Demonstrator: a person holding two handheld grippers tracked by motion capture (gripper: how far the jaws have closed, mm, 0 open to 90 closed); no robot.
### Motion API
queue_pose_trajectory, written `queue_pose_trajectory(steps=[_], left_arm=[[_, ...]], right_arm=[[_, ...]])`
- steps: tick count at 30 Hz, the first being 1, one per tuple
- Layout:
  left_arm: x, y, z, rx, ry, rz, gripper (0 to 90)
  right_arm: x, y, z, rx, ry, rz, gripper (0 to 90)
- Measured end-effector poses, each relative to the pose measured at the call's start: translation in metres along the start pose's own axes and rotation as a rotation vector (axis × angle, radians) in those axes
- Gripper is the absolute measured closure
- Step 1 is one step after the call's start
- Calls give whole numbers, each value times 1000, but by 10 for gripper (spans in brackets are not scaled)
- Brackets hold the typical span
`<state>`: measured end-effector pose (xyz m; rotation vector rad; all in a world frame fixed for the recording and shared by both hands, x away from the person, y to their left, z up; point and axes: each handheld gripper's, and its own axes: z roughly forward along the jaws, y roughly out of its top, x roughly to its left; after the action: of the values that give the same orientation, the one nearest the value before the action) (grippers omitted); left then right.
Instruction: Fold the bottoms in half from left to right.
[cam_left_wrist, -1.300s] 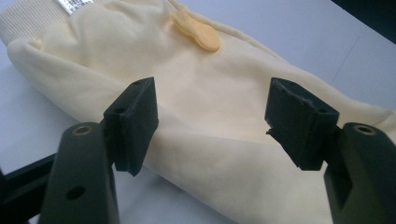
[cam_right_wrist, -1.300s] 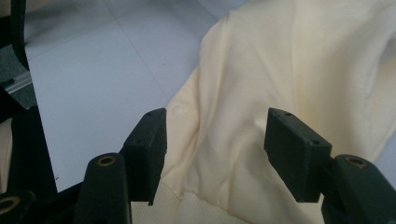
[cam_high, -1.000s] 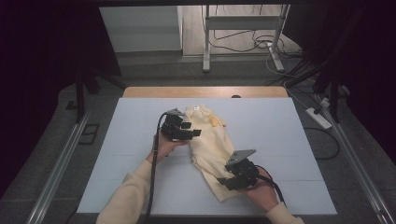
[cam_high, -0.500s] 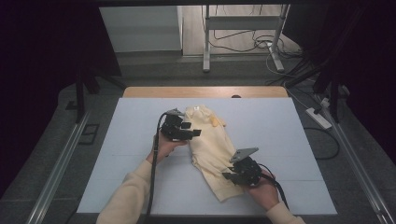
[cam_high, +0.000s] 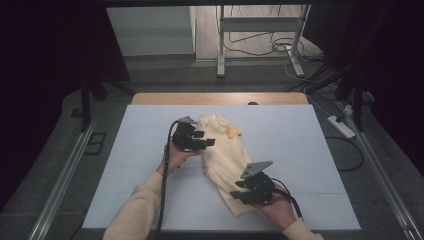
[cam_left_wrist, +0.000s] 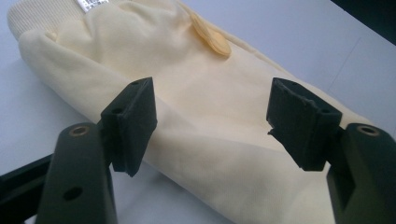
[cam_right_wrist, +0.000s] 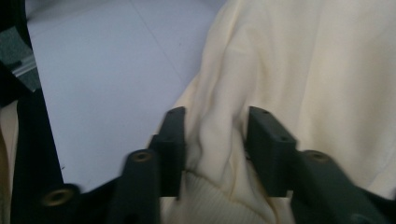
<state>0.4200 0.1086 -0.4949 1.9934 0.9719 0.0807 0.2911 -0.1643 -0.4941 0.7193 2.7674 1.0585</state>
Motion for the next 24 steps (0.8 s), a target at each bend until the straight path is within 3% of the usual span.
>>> queue_pose_trajectory(steps=[5, 11, 17, 24], left_arm=[[-2, -1, -2, 2, -7, 7, 314], [-7, -6, -9, -4, -2, 6, 314], [-11, -18, -21, 1, 13, 15, 313], [-11, -30, -35, -5, 25, -1, 314]], right_arm=[[-3, 2, -12, -70, -34, 0, 379], [-15, 2, -25, -120, -56, 55, 363], [-31, -1, -29, -107, -85, 100, 353], [-39, -3, -28, -87, -106, 119, 348]])
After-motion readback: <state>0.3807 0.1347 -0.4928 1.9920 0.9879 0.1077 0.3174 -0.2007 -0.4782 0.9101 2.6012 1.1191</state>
